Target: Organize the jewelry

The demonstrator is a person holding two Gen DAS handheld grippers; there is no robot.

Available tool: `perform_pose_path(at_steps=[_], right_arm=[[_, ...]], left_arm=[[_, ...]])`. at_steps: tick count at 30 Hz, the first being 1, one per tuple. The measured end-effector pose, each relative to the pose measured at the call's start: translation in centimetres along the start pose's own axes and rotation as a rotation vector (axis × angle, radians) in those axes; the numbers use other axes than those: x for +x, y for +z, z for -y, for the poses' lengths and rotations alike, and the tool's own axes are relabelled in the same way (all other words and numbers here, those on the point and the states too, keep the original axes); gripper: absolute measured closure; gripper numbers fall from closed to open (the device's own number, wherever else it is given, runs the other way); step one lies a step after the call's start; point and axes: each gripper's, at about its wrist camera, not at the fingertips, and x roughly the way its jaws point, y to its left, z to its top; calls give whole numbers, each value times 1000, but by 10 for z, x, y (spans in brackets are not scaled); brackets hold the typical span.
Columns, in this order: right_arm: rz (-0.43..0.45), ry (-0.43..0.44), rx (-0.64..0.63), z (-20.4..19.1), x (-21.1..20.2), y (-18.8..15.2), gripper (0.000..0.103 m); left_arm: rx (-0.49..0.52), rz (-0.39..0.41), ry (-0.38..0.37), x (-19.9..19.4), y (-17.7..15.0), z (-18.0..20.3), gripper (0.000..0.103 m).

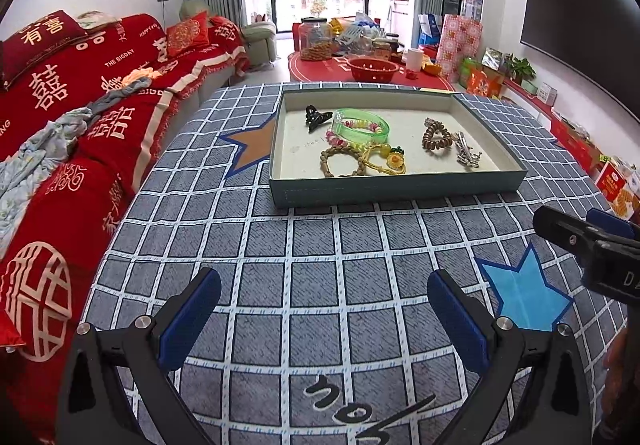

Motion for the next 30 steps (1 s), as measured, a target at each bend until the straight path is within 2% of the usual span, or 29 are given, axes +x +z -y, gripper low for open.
perform_pose_path(at_steps=[13, 30], right_arm=[[100, -56, -39, -7, -14, -13, 0], [149, -76, -17, 3, -4, 6, 0]], left_arm=[[14, 76, 8, -12, -2, 9, 0], [-49, 74, 63, 12, 20, -7, 0]])
